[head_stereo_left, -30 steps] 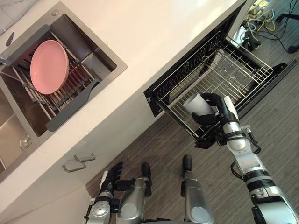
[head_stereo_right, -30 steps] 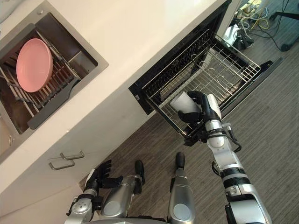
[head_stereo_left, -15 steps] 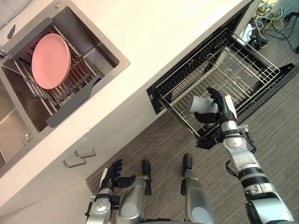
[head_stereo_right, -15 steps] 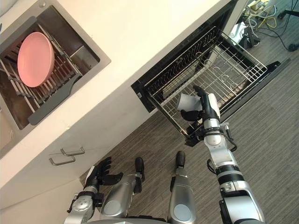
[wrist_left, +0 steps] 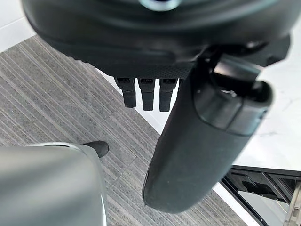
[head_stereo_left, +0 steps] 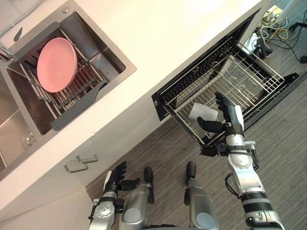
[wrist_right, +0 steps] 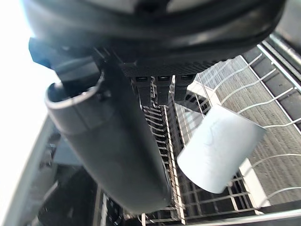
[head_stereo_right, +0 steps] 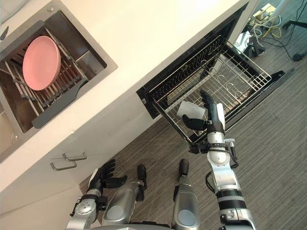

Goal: Walk over to the sink, pick up the cup, carry it to the dishwasher, place the cup inside the dishwasher, then close the dishwasher door

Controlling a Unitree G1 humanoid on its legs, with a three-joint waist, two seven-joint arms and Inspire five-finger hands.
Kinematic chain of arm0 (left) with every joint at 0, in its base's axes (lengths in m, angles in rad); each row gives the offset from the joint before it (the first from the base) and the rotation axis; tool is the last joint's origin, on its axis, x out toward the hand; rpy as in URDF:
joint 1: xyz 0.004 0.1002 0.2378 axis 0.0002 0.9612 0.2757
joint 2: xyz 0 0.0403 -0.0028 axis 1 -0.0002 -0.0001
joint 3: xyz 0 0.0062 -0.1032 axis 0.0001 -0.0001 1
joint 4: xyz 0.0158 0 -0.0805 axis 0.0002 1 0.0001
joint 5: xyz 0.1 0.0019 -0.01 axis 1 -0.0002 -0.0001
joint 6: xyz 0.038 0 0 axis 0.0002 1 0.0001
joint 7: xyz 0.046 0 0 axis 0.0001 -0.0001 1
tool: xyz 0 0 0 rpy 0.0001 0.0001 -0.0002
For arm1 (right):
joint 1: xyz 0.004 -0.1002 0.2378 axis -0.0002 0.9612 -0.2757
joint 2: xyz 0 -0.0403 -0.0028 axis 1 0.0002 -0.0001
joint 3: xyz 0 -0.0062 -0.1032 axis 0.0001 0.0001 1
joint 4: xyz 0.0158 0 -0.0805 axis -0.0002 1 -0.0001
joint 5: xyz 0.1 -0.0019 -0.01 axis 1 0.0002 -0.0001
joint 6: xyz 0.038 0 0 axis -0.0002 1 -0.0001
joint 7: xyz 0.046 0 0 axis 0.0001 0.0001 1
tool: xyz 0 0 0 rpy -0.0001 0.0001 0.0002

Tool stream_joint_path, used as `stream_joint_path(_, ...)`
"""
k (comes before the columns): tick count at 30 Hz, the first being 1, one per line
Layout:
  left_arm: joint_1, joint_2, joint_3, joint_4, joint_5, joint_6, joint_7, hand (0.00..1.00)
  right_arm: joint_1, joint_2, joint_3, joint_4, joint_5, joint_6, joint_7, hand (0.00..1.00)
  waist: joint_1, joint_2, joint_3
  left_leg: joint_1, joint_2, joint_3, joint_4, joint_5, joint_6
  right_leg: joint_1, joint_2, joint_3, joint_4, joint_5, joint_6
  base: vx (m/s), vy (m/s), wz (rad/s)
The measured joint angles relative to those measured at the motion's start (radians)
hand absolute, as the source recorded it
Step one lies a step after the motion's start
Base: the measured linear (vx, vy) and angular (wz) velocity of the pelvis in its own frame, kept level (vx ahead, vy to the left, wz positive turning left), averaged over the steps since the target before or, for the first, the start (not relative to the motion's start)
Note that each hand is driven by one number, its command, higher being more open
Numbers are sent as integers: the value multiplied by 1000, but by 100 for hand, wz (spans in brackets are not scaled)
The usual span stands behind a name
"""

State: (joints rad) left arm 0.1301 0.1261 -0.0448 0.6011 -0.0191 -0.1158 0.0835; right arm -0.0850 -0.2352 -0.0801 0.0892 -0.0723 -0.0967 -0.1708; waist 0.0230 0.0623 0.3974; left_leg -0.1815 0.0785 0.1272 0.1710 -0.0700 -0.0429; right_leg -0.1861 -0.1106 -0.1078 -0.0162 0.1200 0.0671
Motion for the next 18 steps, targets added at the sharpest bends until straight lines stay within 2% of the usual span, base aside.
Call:
stream_joint_path(5,0,-6,0,38,11,9,2,90,120,100,-3,-121,0,-1,-1,90,-16,-53,-42,39,6,6,-29,-4,-7,41,9,0,-36,2,-1,75,-17,-4)
stream_joint_path(8,0,-22,0,51,24,18,2,90,186,127,-12,-195,0,-3,2,90,-18,-69,-70,54,4,7,-34,-6,-9,60,8,0,-51,2,-1,30,-1,-2)
stream_joint_path(11,9,-32,1,83,44,22,3,90,224,156,-17,-230,0,-5,12,90,-18,-71,-120,70,3,9,-48,-6,-9,73,9,0,-57,1,0,0,0,0)
stream_joint_path(18,22,-35,22,151,59,27,6,90,267,184,-25,-315,0,-9,17,90,-19,-71,-181,98,4,6,-63,-9,-9,99,11,-1,-68,1,0,-17,-6,1)
